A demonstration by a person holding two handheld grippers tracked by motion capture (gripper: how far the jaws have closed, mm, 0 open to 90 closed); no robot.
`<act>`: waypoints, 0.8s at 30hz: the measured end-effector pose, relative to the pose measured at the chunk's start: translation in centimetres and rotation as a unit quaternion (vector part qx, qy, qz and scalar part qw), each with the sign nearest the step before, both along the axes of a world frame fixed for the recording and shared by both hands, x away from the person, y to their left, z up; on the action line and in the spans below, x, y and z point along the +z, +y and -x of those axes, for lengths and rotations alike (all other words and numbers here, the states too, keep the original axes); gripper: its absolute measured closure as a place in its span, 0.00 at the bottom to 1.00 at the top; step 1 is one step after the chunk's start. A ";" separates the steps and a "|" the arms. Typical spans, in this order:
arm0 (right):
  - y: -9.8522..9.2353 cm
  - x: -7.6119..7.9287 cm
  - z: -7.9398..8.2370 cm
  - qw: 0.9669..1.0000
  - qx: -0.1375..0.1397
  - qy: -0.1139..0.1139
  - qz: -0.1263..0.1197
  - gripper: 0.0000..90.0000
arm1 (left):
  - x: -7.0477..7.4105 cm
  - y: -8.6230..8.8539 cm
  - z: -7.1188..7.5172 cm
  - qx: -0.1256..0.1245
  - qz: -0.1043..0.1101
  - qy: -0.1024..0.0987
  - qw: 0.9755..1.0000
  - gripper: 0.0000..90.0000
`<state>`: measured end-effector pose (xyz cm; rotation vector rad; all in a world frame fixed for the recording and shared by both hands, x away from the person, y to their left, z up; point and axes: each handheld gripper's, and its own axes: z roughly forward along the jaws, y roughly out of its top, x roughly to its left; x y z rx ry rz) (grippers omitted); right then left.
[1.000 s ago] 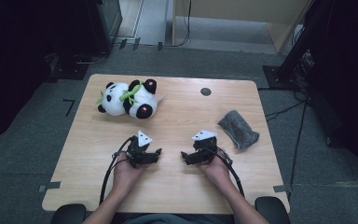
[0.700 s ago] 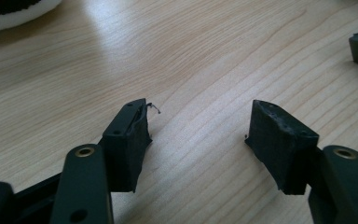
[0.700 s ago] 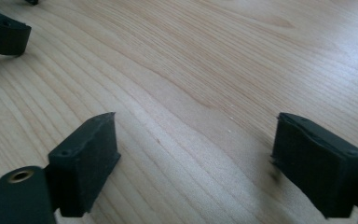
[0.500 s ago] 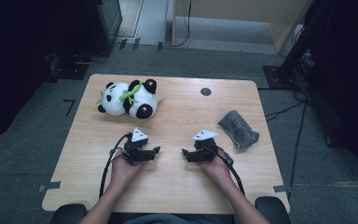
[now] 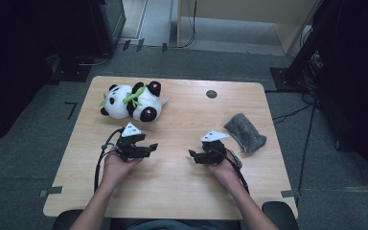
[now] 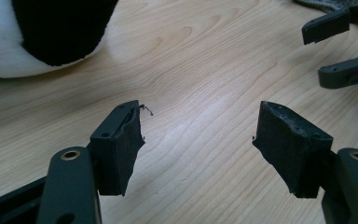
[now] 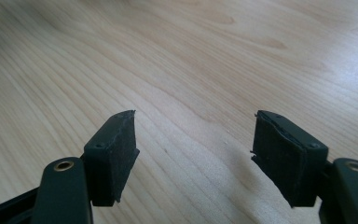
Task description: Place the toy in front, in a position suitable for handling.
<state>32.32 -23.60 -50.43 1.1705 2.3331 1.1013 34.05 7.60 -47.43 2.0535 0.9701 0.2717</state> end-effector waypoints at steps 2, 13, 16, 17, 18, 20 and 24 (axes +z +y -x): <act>-0.3 0.8 0.1 1.000 0.004 0.000 -0.015 0.36 | 0.2 0.1 0.0 0.003 -0.003 -0.006 1.000 0.35; -2.2 2.6 0.0 1.000 0.003 -0.012 -0.024 0.39 | 2.4 1.8 -1.1 0.017 -0.007 -0.022 1.000 0.36; -2.6 2.8 -0.3 1.000 0.001 -0.010 -0.020 0.39 | 2.8 2.5 -1.5 0.022 0.000 -0.022 1.000 0.36; -2.7 2.9 -0.3 1.000 -0.001 -0.011 -0.021 0.39 | 3.1 2.7 -1.8 0.024 0.007 -0.021 0.999 0.36; -2.8 3.0 -0.4 1.000 -0.004 -0.014 -0.025 0.39 | 3.2 2.9 -2.0 0.025 0.006 -0.022 0.999 0.36; -3.1 3.1 -0.5 0.999 -0.006 -0.012 -0.030 0.39 | 3.5 3.1 -2.5 0.024 0.003 -0.022 0.999 0.37; -3.5 3.0 -0.5 1.000 -0.007 -0.004 -0.028 0.40 | 4.2 3.4 -3.9 0.028 0.008 -0.026 0.999 0.38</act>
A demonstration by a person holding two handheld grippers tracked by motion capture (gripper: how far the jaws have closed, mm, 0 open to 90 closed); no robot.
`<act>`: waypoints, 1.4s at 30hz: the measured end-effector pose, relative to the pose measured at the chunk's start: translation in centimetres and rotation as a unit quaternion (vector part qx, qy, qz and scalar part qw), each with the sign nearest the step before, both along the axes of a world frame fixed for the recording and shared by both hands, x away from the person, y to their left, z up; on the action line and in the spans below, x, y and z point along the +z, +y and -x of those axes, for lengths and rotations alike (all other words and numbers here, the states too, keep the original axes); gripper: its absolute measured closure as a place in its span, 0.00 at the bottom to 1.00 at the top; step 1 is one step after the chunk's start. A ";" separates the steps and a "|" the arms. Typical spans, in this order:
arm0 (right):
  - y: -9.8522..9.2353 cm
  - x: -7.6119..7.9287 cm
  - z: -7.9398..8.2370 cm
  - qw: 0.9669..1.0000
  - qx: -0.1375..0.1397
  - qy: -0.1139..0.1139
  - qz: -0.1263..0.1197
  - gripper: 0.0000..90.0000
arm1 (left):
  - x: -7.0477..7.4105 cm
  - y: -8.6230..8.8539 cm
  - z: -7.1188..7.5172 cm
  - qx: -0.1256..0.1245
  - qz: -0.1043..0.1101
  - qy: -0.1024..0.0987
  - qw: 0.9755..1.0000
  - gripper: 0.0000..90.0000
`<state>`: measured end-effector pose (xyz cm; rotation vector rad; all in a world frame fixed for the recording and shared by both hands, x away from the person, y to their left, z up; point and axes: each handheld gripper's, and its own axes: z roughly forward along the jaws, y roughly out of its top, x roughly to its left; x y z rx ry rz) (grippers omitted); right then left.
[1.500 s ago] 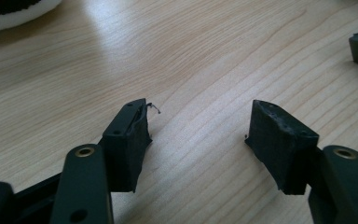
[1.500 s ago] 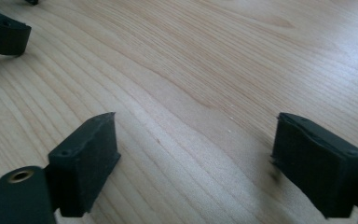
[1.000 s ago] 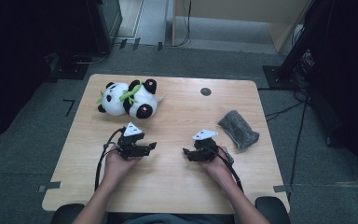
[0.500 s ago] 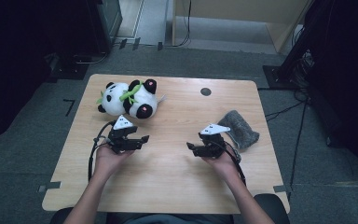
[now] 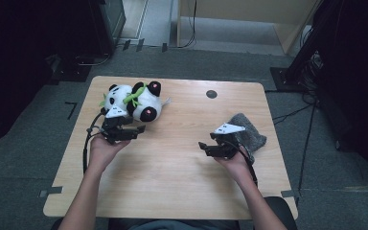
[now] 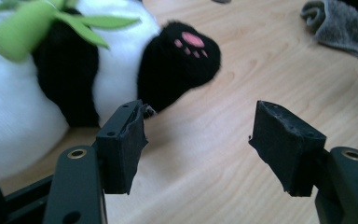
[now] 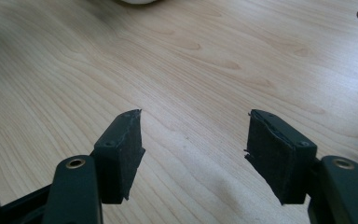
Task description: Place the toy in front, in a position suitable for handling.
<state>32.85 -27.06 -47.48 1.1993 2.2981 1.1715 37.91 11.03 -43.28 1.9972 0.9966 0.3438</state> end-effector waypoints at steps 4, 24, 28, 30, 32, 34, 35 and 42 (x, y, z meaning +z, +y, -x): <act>-0.1 -0.2 -0.1 1.000 0.001 0.004 0.004 0.41 | 0.4 0.4 -0.9 0.004 -0.005 -0.006 1.000 0.39; 0.1 -0.7 0.0 1.000 0.015 0.017 0.009 0.44 | 2.4 3.4 -6.3 0.035 -0.017 -0.018 0.999 0.41; 0.0 -0.8 0.1 1.000 0.013 0.021 0.012 0.44 | 1.7 3.2 -7.3 0.035 -0.018 -0.023 0.999 0.41; -0.1 -0.8 0.1 1.000 0.013 0.020 0.011 0.44 | 1.2 3.0 -7.8 0.033 -0.020 -0.014 0.999 0.41; -0.2 -0.7 0.1 1.000 0.012 0.017 0.012 0.45 | 0.6 2.7 -8.1 0.029 -0.027 -0.013 0.999 0.41; -0.4 -0.7 0.1 1.000 0.008 0.016 0.011 0.45 | 0.3 2.6 -8.3 0.029 -0.021 -0.016 0.999 0.41; -0.4 -0.7 0.1 1.000 0.008 0.016 0.010 0.45 | 0.2 2.5 -8.5 0.031 -0.014 -0.019 0.999 0.42; -0.7 -0.6 0.1 1.000 0.002 0.012 0.013 0.48 | -0.3 2.3 -9.0 0.036 0.008 0.010 0.999 0.66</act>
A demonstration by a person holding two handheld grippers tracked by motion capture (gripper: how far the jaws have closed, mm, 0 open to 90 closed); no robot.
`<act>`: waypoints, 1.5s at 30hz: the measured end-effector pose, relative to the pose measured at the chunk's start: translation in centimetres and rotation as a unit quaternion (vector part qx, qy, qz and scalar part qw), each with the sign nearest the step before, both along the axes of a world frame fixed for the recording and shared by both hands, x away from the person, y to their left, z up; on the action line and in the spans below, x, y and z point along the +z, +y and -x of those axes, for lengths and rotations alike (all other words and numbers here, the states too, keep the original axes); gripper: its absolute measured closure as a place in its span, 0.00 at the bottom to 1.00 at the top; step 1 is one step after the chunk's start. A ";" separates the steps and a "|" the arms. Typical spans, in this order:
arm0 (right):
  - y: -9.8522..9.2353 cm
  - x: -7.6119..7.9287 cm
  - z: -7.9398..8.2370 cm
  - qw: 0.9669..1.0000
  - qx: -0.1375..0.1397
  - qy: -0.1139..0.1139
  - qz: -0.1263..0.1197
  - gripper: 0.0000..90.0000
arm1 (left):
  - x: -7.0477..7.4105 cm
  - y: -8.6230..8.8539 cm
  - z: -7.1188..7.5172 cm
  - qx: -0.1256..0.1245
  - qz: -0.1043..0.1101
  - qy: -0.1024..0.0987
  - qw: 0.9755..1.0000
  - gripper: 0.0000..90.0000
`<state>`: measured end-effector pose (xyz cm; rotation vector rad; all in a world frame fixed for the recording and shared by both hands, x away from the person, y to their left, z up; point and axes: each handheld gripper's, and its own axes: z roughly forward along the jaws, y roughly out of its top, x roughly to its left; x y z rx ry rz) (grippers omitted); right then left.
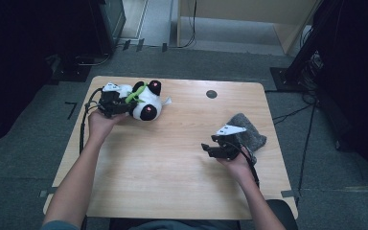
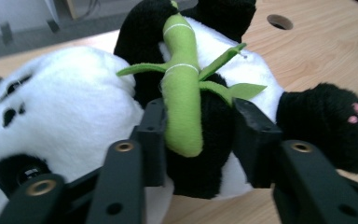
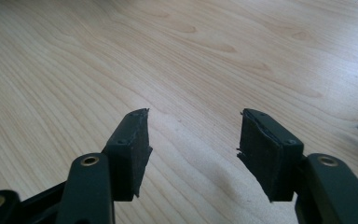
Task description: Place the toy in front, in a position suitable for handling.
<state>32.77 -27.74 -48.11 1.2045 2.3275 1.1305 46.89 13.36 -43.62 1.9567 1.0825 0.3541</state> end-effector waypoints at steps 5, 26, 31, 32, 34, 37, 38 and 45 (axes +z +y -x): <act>-0.2 -0.1 0.1 1.000 -0.002 0.004 0.006 0.48 | 0.3 0.2 0.0 0.004 0.010 0.016 1.000 0.79; -3.0 1.2 0.0 0.997 -0.065 -0.031 -0.016 0.46 | 3.7 -3.2 3.8 -0.042 0.029 0.004 0.999 0.85; -3.4 1.3 -0.1 0.997 -0.067 -0.038 -0.020 0.46 | 3.9 -5.2 5.1 -0.072 0.031 0.006 0.997 0.85; -3.4 1.3 -0.1 0.997 -0.067 -0.040 -0.017 0.46 | 3.9 -5.5 5.3 -0.075 0.034 0.011 0.997 0.85; -3.6 1.4 -0.1 0.996 -0.069 -0.046 -0.009 0.45 | 3.9 -6.1 5.7 -0.082 0.038 0.013 0.996 0.85; -4.2 1.5 0.0 0.995 -0.078 -0.056 0.000 0.45 | 4.0 -7.0 6.6 -0.088 0.029 0.007 0.996 0.85; -4.4 1.6 -0.1 0.995 -0.081 -0.055 -0.006 0.45 | 4.0 -7.3 6.9 -0.090 0.027 0.007 0.996 0.85; -5.7 1.6 -0.3 0.994 -0.089 -0.059 -0.013 0.45 | 3.4 -9.8 9.4 -0.109 0.022 0.009 0.994 0.85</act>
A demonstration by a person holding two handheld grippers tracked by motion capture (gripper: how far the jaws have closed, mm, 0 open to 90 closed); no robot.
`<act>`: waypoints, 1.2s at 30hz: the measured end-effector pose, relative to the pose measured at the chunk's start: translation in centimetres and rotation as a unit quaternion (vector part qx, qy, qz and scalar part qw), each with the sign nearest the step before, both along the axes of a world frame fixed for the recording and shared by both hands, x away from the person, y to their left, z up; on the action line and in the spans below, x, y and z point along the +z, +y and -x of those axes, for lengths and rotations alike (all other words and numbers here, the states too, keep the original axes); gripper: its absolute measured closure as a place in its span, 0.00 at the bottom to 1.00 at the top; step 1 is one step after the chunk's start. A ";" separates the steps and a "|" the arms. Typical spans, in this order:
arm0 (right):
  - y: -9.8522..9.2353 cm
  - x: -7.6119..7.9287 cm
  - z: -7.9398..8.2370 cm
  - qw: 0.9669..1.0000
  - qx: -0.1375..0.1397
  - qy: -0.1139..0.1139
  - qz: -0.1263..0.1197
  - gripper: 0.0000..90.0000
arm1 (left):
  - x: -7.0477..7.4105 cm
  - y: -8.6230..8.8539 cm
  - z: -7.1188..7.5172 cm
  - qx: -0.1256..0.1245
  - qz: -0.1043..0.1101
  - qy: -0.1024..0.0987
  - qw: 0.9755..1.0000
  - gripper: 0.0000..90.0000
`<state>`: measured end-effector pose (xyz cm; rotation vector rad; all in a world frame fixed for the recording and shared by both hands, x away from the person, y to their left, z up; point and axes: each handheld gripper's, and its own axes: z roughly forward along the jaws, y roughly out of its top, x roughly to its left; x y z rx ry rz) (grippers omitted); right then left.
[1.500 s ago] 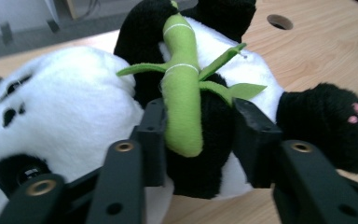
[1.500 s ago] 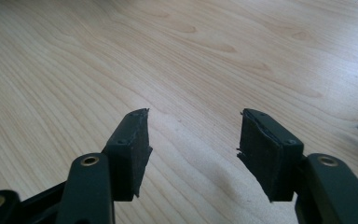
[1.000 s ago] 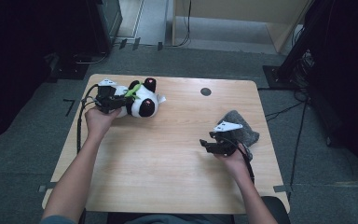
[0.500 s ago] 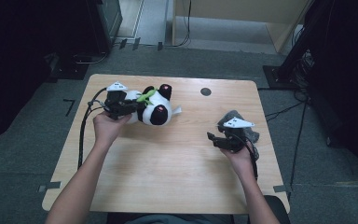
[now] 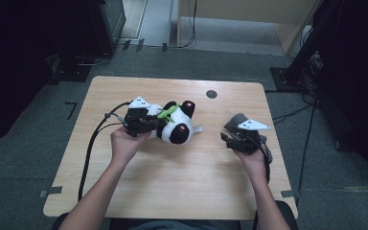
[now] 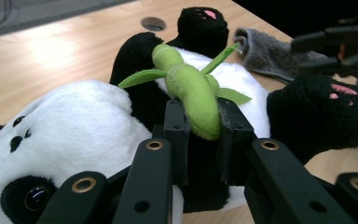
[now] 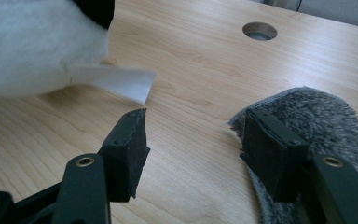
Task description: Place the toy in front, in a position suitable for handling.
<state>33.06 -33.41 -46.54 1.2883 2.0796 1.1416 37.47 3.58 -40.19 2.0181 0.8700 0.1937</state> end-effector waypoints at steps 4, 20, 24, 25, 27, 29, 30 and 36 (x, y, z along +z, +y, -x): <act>-0.5 0.1 0.0 1.000 -0.009 -0.003 -0.007 0.45 | -0.7 -1.2 0.8 -0.010 0.001 0.019 1.000 0.85; -0.9 0.1 -0.5 1.000 -0.014 0.002 -0.008 0.44 | -2.4 -3.7 1.6 0.013 0.055 0.025 0.998 0.82; -0.5 0.0 -0.6 1.000 -0.007 0.003 -0.003 0.44 | -3.5 -3.0 2.2 0.011 0.083 0.025 0.996 0.79; -0.4 0.0 -0.6 1.000 -0.004 0.004 -0.001 0.44 | -3.5 -2.9 2.3 0.007 0.079 0.024 0.997 0.77; -0.3 -0.1 -0.6 1.000 -0.002 0.007 -0.001 0.44 | -3.5 -3.0 2.4 0.005 0.071 0.019 0.997 0.71; -0.2 -0.1 -0.7 1.000 0.000 0.009 0.002 0.44 | -3.4 -3.0 2.6 0.001 0.059 0.010 0.998 0.63; -0.2 -0.1 -0.7 1.000 0.000 0.010 0.003 0.44 | -3.4 -3.0 2.7 -0.003 0.058 0.007 0.998 0.61; -0.1 -0.3 -0.8 1.000 -0.002 0.011 0.010 0.44 | -3.1 -2.9 3.5 -0.024 0.037 -0.041 0.998 0.39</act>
